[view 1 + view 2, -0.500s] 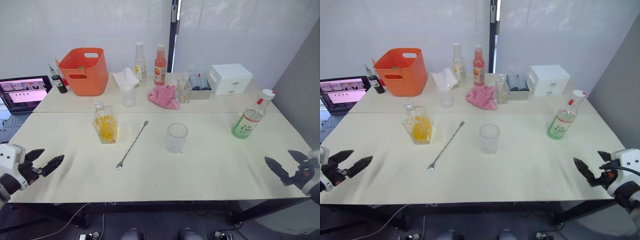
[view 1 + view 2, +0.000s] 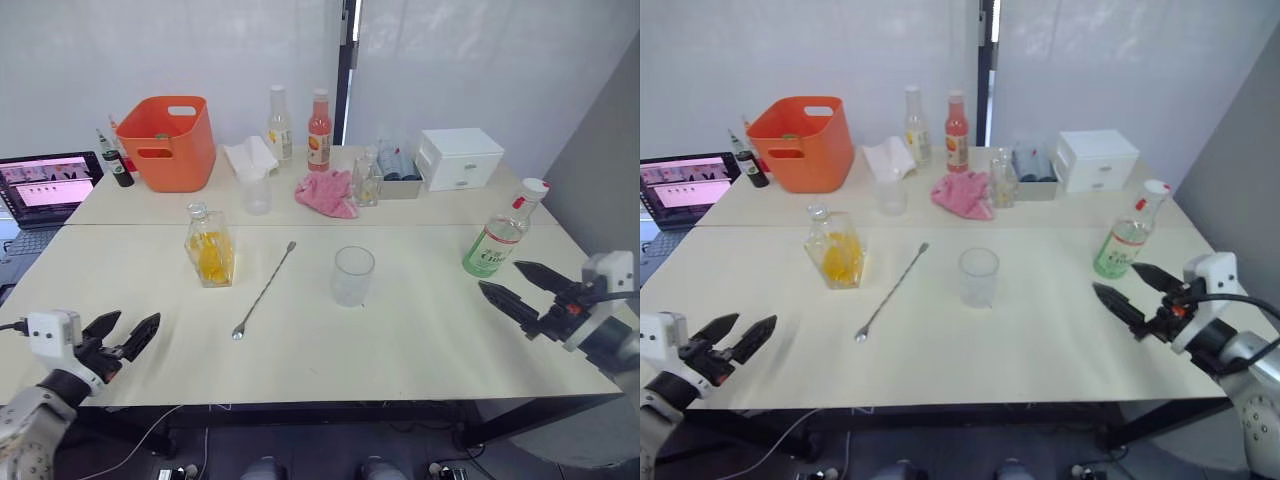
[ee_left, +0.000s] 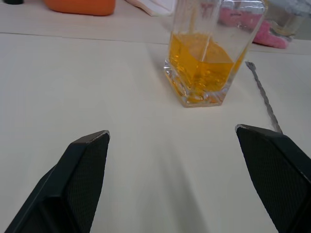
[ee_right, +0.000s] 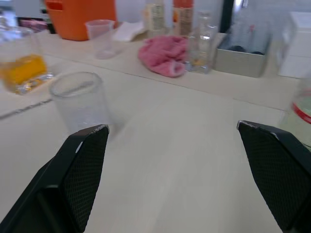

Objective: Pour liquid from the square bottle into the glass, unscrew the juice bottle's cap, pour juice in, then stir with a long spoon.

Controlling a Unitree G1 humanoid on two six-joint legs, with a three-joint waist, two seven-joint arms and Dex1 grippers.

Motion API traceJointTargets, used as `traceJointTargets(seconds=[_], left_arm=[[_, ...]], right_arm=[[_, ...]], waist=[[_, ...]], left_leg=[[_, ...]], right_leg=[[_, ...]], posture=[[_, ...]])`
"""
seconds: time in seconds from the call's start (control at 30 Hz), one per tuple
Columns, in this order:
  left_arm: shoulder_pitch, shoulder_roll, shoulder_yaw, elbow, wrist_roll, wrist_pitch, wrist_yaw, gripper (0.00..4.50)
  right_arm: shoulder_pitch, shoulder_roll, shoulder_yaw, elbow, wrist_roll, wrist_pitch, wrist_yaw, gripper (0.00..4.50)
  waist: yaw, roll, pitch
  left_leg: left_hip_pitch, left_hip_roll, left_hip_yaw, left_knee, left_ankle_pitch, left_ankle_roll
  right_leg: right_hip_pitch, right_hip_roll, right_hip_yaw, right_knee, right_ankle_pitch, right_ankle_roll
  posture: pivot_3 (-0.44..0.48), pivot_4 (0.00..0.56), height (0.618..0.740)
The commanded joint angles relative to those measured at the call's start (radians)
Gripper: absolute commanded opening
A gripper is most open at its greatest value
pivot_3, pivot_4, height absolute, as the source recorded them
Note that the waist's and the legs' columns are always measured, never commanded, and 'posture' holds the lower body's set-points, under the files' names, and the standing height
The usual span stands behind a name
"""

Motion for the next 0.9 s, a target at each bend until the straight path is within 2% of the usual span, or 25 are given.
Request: traceJointTargets(seconds=[0.03,0.17,0.33,0.6,0.9], left_arm=[[-0.020,-0.079,-0.062,-0.131,0.016,0.022,0.151,4.43],[-0.091,-0.147,-0.156,-0.193,0.104,0.057,0.322,4.43],[-0.228,-0.172,-0.246,-0.194,0.209,0.123,0.475,4.43],[-0.371,-0.157,-0.321,-0.131,0.284,0.202,0.513,4.43],[-0.497,-0.173,-0.344,-0.030,0.328,0.197,0.524,4.43]], right_arm=[[-0.052,-0.052,0.028,-0.037,0.093,0.054,0.086,4.50],[-0.102,-0.097,0.103,-0.044,0.114,0.072,0.180,4.50],[-0.132,-0.135,0.185,-0.066,0.110,0.069,0.290,4.50],[-0.163,-0.143,0.256,-0.083,0.057,0.028,0.341,4.50],[-0.128,-0.145,0.230,-0.046,-0.030,-0.046,0.340,4.50]], waist=[[0.003,-0.001,0.000],[0.005,-0.002,0.000],[0.009,-0.003,0.000],[0.010,-0.003,0.000],[0.020,-0.003,0.000]], left_leg=[[0.000,0.000,-0.001,0.001,0.000,0.000],[-0.001,-0.001,-0.002,0.002,0.000,0.000],[-0.001,-0.002,-0.002,0.004,0.000,0.000],[-0.002,-0.003,-0.003,0.005,0.000,0.000],[-0.003,-0.003,-0.003,0.006,0.000,0.000]], right_leg=[[0.000,0.000,0.000,0.000,0.000,0.000],[0.001,0.002,-0.001,0.000,0.000,0.001],[0.001,0.003,-0.001,0.000,0.001,0.001],[0.000,0.004,-0.001,0.000,0.001,0.001],[0.000,0.004,-0.001,0.000,0.001,0.002]], posture=[[0.000,0.150,0.715],[0.000,0.150,0.715],[0.000,0.150,0.715],[0.000,0.150,0.715],[0.000,0.150,0.715]])
